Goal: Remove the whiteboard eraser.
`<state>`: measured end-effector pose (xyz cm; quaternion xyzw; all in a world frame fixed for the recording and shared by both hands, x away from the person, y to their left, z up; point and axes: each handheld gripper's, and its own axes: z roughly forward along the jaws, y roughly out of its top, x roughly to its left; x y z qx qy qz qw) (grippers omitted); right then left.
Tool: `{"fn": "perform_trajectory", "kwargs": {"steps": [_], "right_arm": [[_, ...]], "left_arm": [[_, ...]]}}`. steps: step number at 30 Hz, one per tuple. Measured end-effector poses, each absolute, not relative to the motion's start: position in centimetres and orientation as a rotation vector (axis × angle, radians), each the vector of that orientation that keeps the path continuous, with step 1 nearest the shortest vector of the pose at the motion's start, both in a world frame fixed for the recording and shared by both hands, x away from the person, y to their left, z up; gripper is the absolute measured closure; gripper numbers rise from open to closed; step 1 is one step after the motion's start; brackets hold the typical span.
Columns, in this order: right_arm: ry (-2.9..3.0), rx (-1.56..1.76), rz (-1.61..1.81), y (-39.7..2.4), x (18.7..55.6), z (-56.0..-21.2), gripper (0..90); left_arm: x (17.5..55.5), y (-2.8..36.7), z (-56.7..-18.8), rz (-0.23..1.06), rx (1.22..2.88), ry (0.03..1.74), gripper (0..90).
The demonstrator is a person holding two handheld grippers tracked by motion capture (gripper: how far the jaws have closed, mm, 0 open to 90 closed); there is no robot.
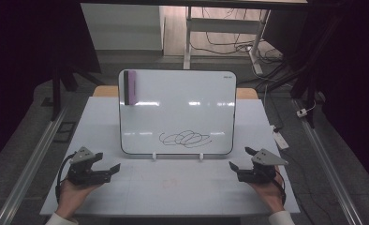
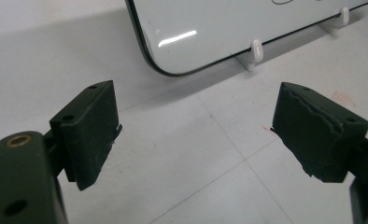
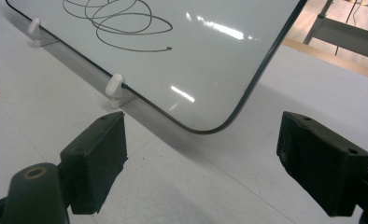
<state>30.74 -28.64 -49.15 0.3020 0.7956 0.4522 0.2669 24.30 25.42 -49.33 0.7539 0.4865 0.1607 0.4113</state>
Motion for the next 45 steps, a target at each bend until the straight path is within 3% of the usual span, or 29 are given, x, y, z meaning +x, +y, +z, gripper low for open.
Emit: {"fn": "perform_trajectory", "kwargs": {"steps": [45], "right_arm": [[2.144,0.832,1.197,-28.6,30.8,-49.4,16.2]], "left_arm": [[31.6,21.8,-37.7,0.459,1.789,1.085,21.2]]}}
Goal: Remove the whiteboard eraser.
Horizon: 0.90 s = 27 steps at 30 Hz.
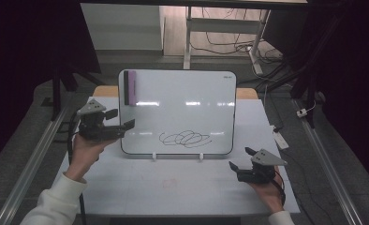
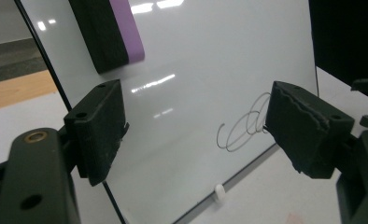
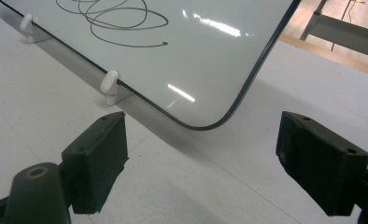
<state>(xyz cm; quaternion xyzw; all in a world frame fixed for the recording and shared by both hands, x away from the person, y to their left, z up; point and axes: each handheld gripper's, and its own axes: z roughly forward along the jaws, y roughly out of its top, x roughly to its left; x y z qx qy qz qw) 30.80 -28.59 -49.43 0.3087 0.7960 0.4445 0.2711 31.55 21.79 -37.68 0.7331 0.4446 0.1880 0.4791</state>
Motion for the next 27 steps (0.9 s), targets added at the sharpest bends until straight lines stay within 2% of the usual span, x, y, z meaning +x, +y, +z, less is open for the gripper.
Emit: {"fn": "perform_trajectory", "kwargs": {"steps": [16,27], "right_arm": [[2.150,0.832,1.193,-28.5,30.8,-49.7,16.4],[2.148,0.831,1.190,-28.5,30.9,-49.7,16.5]], "left_arm": [[35.1,21.0,-35.2,0.552,1.734,1.106,26.9],[38.6,21.1,-34.4,0.607,1.709,1.191,33.4]]}}
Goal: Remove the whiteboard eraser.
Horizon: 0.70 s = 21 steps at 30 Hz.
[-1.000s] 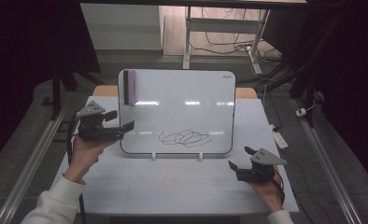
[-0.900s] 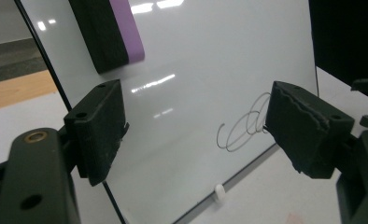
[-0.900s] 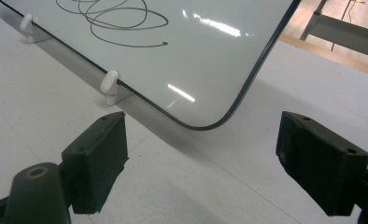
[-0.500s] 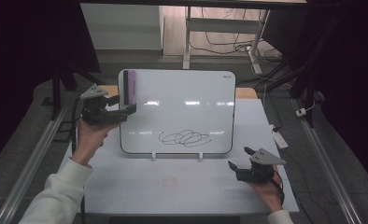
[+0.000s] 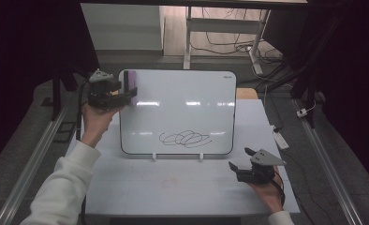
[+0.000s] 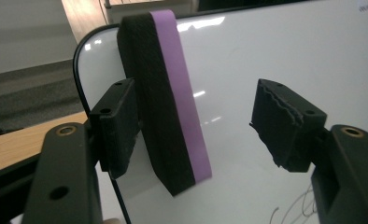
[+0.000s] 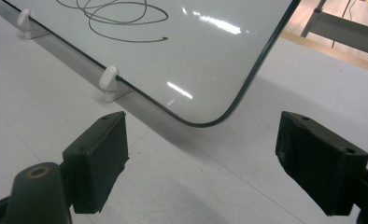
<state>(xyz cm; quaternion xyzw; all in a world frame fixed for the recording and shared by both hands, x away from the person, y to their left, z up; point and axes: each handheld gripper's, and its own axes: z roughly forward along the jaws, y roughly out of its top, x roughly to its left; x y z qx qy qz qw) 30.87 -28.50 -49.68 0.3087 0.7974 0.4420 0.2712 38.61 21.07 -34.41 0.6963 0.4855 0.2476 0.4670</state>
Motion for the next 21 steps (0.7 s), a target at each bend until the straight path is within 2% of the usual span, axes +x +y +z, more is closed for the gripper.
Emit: {"fn": "perform_trajectory", "kwargs": {"steps": [10,17,21], "right_arm": [[2.146,0.842,1.185,-28.6,30.9,-49.8,16.6],[2.144,0.844,1.174,-28.7,31.0,-49.9,16.7],[2.145,0.844,1.168,-28.7,31.0,-49.9,16.8]], "left_arm": [[40.7,20.9,-34.0,0.663,1.705,1.247,42.8],[41.4,20.3,-34.1,0.700,1.710,1.278,53.9],[41.4,20.3,-34.1,0.693,1.696,1.292,57.2]]}}
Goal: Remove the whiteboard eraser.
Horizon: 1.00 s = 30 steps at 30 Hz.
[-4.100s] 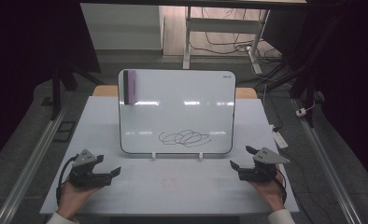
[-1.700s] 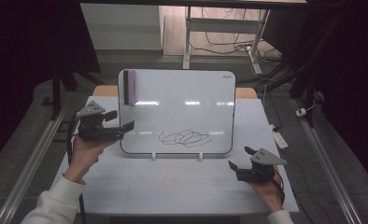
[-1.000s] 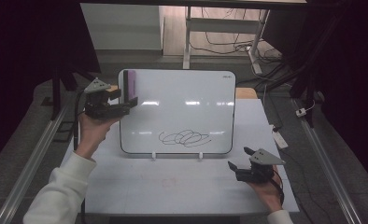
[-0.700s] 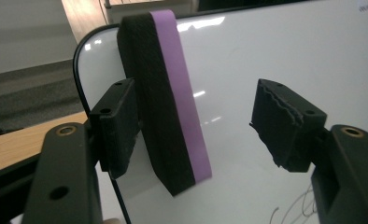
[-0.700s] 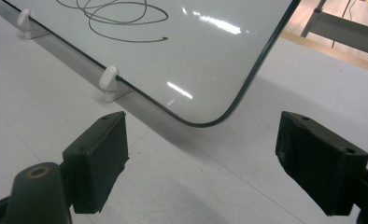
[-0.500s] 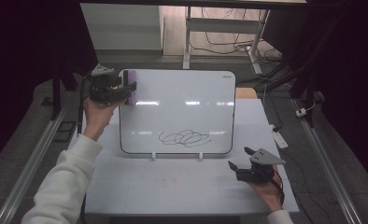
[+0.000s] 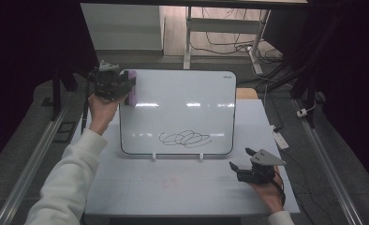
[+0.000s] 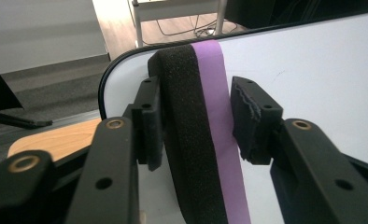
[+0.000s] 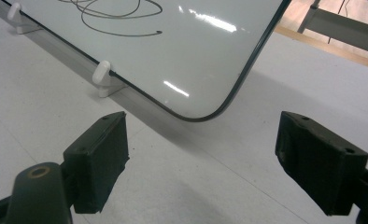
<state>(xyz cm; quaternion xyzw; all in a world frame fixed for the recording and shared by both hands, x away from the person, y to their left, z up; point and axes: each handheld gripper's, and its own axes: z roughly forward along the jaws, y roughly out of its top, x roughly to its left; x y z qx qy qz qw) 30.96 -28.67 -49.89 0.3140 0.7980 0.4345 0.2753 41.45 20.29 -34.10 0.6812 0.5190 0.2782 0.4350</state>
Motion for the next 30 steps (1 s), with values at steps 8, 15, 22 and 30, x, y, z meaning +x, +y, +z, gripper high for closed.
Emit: {"fn": "perform_trajectory", "kwargs": {"steps": [8,15,22,30], "right_arm": [[2.137,0.845,1.170,-28.6,30.9,-49.8,17.1],[2.131,0.840,1.174,-28.6,30.8,-49.7,17.3],[2.126,0.834,1.183,-28.5,30.6,-49.6,17.9],[2.118,0.822,1.183,-28.4,30.5,-49.7,18.7]], "left_arm": [[40.3,20.2,-33.3,0.728,1.690,1.275,61.1],[37.2,20.0,-32.7,0.710,1.727,1.184,61.3],[34.2,19.7,-33.9,0.648,1.745,1.125,61.2],[31.7,19.4,-36.6,0.554,1.731,1.074,61.2]]}}
